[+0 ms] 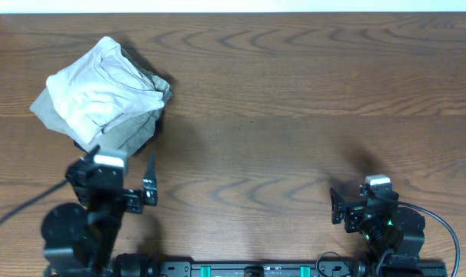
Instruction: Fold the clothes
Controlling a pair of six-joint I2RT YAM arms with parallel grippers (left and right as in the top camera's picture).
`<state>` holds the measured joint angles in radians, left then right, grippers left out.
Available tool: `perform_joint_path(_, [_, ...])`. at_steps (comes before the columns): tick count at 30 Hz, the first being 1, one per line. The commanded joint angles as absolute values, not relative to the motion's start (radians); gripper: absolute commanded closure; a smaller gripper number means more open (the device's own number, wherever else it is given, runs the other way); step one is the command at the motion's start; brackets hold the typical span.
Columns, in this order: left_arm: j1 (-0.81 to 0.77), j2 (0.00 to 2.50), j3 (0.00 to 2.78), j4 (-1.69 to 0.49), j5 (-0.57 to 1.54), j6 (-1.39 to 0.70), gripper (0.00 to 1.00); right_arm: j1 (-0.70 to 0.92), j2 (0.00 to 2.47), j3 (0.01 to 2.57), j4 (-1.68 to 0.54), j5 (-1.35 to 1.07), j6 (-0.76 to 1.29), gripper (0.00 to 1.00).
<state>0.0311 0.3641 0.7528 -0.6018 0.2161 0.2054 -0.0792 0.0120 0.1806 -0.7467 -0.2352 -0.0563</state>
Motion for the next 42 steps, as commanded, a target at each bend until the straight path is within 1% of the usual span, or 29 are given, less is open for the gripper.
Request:
perform_joint_path(1, [0.035,0.257,0.644,-0.584,0.247,0.166,0.02,-0.069,0.006,0.179,-0.749,-0.243,-0.064,0.01])
perform_joint_path(7, [0.033,0.081,0.458,-0.511,0.255,0.123,0.02,-0.069,0.006,0.179,-0.749,-0.244,-0.064,0.01])
perform_joint_path(14, [0.032,0.001,0.309,-0.393,0.281,0.091,0.02,-0.069,0.006,0.179,-0.749,-0.244,-0.064,0.01])
perform_joint_path(19, [0.002,0.002,0.264,-0.355,0.268,0.092,0.02,-0.069,0.006,0.179,-0.749,-0.244,-0.064,0.01])
perform_joint_path(28, [0.001,0.002,0.161,-0.282,0.209,0.089,0.02,-0.069,0.006,0.179,-0.749,-0.244,-0.064,0.01])
perform_joint_path(34, [0.0,0.002,0.07,-0.213,0.209,0.04,0.02,-0.069,0.006,0.179,-0.749,-0.244,-0.064,0.01])
perform_joint_path(42, [-0.005,0.003,0.065,-0.204,0.213,0.031,0.02,-0.069,0.006,0.179,-0.749,-0.244,-0.064,0.01])
